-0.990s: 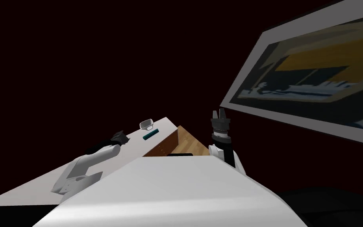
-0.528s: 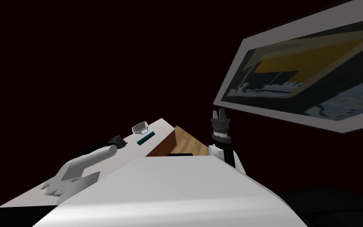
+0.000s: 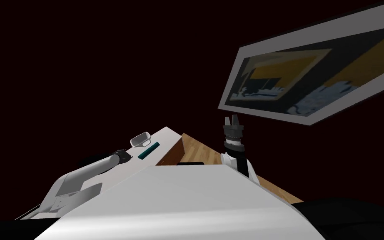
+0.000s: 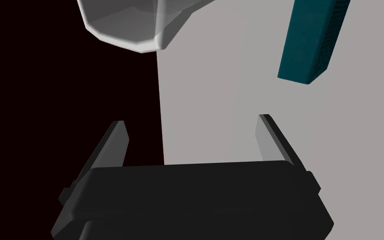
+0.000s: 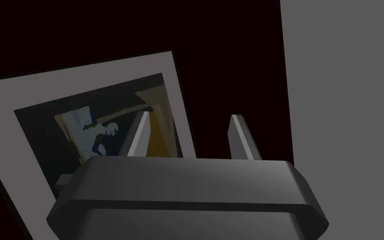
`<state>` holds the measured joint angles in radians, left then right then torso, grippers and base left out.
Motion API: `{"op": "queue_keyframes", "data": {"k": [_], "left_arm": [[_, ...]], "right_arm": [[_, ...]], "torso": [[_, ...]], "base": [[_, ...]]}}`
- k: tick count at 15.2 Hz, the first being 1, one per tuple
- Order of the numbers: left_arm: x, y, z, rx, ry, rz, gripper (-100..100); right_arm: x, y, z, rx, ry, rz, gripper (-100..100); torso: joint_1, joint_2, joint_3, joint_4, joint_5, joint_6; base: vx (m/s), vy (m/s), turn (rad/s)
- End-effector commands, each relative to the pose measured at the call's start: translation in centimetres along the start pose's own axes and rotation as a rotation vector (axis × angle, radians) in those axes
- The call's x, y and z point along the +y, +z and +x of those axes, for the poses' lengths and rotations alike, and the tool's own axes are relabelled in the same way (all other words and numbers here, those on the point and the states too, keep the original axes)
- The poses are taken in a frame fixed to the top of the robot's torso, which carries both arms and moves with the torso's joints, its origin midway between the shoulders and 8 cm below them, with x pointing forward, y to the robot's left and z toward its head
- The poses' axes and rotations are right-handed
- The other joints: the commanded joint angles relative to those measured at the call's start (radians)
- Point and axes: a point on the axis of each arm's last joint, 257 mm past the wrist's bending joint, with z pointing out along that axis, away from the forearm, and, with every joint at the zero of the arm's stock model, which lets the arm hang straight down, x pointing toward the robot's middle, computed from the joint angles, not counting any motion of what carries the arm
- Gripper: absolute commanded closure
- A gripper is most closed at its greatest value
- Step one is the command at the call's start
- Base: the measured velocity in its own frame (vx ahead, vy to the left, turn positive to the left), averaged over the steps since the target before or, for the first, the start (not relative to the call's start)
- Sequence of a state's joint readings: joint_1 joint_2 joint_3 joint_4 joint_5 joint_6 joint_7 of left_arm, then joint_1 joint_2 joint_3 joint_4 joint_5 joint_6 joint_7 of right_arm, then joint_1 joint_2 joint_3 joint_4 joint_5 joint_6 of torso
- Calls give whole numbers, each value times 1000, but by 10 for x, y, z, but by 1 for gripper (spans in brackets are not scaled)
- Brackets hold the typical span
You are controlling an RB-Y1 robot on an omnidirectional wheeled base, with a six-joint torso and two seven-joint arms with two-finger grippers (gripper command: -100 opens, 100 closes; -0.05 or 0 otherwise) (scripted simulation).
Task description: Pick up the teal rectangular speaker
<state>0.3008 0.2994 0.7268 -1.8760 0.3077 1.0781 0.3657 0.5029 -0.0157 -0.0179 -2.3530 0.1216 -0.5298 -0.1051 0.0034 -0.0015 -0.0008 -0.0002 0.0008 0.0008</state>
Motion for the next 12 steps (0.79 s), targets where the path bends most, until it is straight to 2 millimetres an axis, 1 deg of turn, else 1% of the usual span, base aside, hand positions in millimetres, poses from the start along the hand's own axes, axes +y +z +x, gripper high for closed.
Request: {"op": "queue_keyframes", "data": {"k": [1,2,3,4,5,6,7,8,9,10,11,12], "left_arm": [[10,0,-10,-23,-32,-46,-100],[15,0,-12,-30,-32,-65,-100],[16,0,-12,-30,-32,-66,-100],[24,1,-23,-50,-74,-103,-100],[28,0,-24,-56,-74,-120,-100],[30,0,-25,-58,-74,-128,-100],[37,0,-34,-72,-116,-156,-100],[42,-1,-35,-78,-116,-174,-100],[45,-2,-36,-83,-116,-187,-100],[51,-2,-44,-94,-156,-213,-100],[56,-3,-45,-100,-156,-232,-100],[59,-4,-45,-105,-156,-245,-100]], "right_arm": [[0,0,0,0,0,0,0],[0,0,0,0,0,0,0],[0,0,0,0,0,0,0],[0,0,0,0,0,0,0],[0,0,0,0,0,0,0],[0,0,0,0,0,0,0],[0,0,0,0,0,0,0],[0,0,0,0,0,0,0],[0,0,0,0,0,0,0],[0,0,0,0,0,0,0],[0,0,0,0,0,0,0],[0,0,0,0,0,0,0]], "torso": [[0,0,0,0,0,0],[0,0,0,0,0,0],[0,0,0,0,0,-1],[0,0,0,0,0,-2],[-1,0,0,0,0,0],[0,0,0,0,0,0],[0,0,0,0,0,-1],[0,0,0,0,0,0],[1,0,0,0,0,-1],[1,0,0,0,0,-1],[0,-1,0,0,0,0],[0,-1,0,0,0,0]], "base": [[-22,34,-331],[-19,28,-102],[-11,17,35],[-11,14,-269],[-17,27,-324],[-16,29,-117],[-17,33,-280],[-17,40,-290],[-12,34,-105],[-13,25,-268],[-16,30,-306],[-14,33,-108]]}}
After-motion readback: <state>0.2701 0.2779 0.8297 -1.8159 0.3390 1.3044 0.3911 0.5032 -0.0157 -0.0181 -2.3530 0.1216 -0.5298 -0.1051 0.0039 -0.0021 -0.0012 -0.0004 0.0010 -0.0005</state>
